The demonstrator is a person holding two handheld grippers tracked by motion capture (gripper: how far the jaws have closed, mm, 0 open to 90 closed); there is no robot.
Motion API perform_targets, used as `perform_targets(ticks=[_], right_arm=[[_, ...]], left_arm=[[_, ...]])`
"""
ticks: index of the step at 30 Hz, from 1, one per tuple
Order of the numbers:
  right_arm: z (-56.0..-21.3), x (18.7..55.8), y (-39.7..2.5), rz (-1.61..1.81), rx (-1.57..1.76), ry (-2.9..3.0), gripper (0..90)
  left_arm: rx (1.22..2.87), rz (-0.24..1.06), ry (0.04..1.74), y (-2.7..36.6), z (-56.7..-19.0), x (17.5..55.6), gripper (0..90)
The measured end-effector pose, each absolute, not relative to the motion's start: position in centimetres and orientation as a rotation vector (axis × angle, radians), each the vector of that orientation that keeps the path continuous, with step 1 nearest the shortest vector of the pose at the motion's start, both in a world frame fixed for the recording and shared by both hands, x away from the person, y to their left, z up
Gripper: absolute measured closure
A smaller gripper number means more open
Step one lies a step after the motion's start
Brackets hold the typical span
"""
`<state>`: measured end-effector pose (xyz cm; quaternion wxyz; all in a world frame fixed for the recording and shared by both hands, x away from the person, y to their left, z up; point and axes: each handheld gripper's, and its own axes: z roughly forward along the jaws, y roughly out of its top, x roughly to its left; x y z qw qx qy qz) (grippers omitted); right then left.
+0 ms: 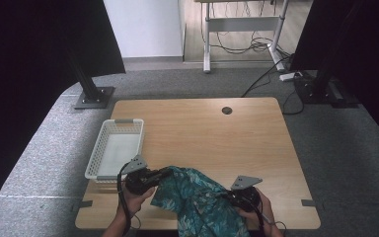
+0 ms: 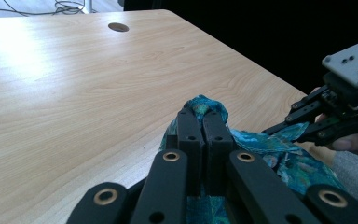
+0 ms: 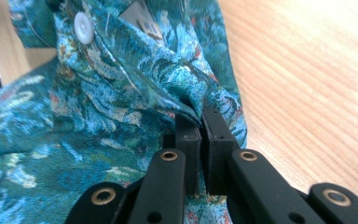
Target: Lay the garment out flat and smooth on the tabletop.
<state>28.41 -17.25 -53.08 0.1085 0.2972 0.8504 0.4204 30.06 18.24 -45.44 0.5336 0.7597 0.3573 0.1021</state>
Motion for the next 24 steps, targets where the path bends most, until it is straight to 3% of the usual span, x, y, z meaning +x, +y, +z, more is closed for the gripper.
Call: perform_targets(ticks=[24], right_arm=[[-44.2,26.3,-21.2,1.476,0.799,2.154,87.5]], left_arm=[[1.766,0.271,0.816,18.3,-43.8,29.8,87.1]])
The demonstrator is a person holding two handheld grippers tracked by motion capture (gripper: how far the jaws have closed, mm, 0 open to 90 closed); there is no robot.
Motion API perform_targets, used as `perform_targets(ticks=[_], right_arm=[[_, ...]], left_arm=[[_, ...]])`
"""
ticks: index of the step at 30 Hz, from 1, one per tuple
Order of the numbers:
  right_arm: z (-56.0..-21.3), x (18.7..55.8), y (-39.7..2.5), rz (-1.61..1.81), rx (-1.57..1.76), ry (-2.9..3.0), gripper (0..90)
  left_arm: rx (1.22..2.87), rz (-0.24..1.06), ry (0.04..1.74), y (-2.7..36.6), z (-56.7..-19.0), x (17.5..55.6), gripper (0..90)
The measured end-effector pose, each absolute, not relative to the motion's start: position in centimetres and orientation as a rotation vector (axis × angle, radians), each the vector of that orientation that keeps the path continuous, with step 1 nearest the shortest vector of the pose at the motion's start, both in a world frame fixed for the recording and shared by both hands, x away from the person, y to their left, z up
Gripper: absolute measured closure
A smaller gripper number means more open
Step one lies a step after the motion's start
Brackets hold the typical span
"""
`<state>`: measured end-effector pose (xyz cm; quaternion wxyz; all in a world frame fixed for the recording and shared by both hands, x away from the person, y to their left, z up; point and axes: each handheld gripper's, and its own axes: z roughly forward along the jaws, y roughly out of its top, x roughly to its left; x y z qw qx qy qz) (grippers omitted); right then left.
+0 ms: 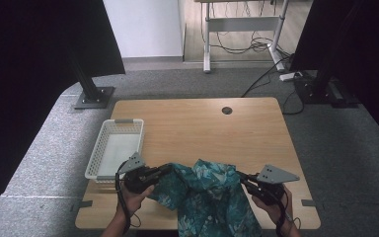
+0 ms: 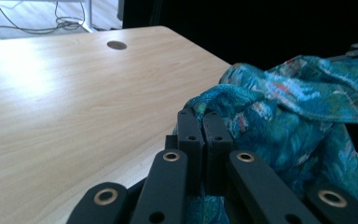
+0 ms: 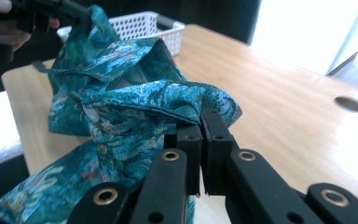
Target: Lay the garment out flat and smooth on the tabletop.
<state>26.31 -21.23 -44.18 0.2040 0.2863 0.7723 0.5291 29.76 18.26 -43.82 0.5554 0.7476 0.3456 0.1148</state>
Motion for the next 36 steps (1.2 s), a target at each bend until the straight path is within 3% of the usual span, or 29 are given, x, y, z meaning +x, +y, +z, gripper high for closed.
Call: perform_targets(ticks=[16,29,36], right_arm=[[-42.9,26.3,-22.1,1.491,0.804,2.12,87.4],[-39.0,25.7,-22.4,1.509,0.74,2.053,87.3],[-39.5,25.8,-22.4,1.512,0.758,2.052,87.3]], left_arm=[[1.742,0.302,0.792,18.8,-42.1,29.5,87.0],[1.715,0.353,0.739,18.5,-38.6,29.3,87.1],[1.723,0.348,0.748,18.5,-39.0,29.4,87.1]])
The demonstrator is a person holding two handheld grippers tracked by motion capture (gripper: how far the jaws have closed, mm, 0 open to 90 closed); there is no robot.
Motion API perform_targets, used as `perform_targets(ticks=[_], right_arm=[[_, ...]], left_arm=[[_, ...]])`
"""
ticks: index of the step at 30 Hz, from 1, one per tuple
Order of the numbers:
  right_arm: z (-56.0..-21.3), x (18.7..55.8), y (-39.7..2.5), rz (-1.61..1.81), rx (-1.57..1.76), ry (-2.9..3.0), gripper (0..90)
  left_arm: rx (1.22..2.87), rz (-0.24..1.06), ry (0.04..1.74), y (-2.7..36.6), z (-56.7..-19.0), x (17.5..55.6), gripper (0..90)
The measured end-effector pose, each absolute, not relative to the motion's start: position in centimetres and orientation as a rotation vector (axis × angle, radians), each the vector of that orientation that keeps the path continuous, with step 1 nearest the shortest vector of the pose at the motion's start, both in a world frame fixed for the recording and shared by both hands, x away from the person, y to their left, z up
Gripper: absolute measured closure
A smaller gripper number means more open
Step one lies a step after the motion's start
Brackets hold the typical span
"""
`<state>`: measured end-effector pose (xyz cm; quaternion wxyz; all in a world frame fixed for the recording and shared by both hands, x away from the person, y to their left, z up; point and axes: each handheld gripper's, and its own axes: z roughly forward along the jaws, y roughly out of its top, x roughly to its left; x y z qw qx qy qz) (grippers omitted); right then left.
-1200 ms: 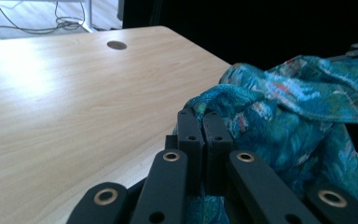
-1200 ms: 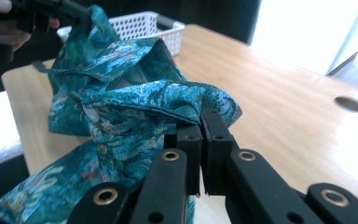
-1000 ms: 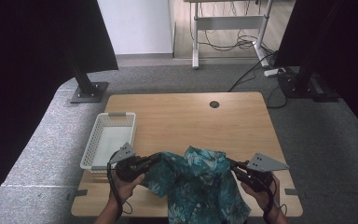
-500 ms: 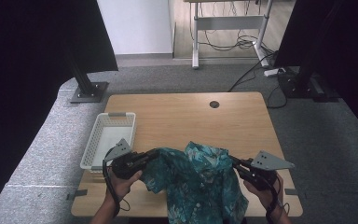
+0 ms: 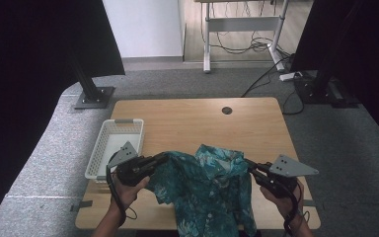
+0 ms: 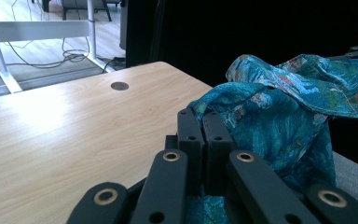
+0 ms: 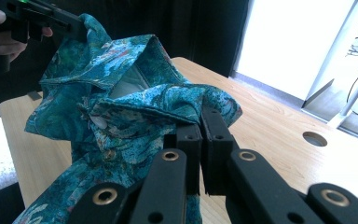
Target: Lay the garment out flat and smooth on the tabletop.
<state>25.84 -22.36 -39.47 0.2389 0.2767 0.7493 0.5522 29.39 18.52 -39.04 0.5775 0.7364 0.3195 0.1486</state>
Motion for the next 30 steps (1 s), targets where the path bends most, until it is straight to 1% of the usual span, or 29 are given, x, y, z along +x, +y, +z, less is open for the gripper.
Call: perform_targets(ticks=[15,24,30], right_arm=[[-37.9,25.4,-22.3,1.528,0.728,2.015,87.3],[-36.0,24.4,-22.6,1.562,0.693,1.959,87.3],[-35.3,23.8,-22.4,1.561,0.665,1.954,87.3]], left_arm=[[1.712,0.363,0.721,18.7,-37.8,29.0,87.1],[1.69,0.394,0.665,18.5,-35.3,27.9,87.1],[1.683,0.397,0.665,18.6,-35.0,27.8,87.1]])
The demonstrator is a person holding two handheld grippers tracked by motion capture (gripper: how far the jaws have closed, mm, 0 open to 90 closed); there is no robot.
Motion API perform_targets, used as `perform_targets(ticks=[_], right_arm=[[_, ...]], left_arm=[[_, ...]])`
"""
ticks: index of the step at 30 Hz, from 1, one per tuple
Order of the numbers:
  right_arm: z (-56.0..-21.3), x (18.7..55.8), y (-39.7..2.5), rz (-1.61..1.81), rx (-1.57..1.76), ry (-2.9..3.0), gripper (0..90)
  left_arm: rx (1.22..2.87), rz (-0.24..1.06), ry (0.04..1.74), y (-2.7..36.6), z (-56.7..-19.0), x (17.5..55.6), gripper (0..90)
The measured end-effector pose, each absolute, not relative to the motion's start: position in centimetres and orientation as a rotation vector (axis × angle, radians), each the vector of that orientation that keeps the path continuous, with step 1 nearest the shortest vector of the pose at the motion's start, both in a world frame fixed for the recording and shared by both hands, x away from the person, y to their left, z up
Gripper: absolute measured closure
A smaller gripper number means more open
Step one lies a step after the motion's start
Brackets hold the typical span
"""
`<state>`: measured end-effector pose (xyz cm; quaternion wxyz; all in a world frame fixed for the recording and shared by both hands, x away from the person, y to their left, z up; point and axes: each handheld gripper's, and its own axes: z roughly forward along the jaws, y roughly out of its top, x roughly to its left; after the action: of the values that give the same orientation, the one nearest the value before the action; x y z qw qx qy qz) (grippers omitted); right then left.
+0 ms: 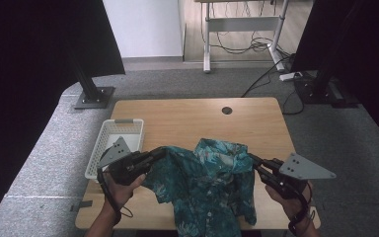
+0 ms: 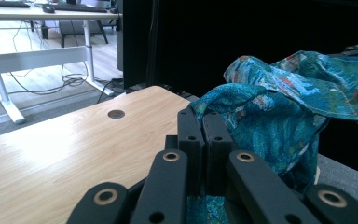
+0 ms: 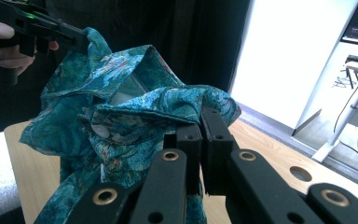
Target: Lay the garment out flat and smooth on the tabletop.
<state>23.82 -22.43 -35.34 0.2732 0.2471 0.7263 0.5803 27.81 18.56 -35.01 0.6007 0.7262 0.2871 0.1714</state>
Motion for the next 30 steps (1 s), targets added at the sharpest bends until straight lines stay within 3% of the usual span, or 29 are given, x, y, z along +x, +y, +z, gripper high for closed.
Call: perform_targets(ticks=[30], right_arm=[[-35.3,23.6,-22.6,1.594,0.655,1.953,87.3]], left_arm=[[1.7,0.391,0.637,18.7,-34.2,27.7,87.2]])
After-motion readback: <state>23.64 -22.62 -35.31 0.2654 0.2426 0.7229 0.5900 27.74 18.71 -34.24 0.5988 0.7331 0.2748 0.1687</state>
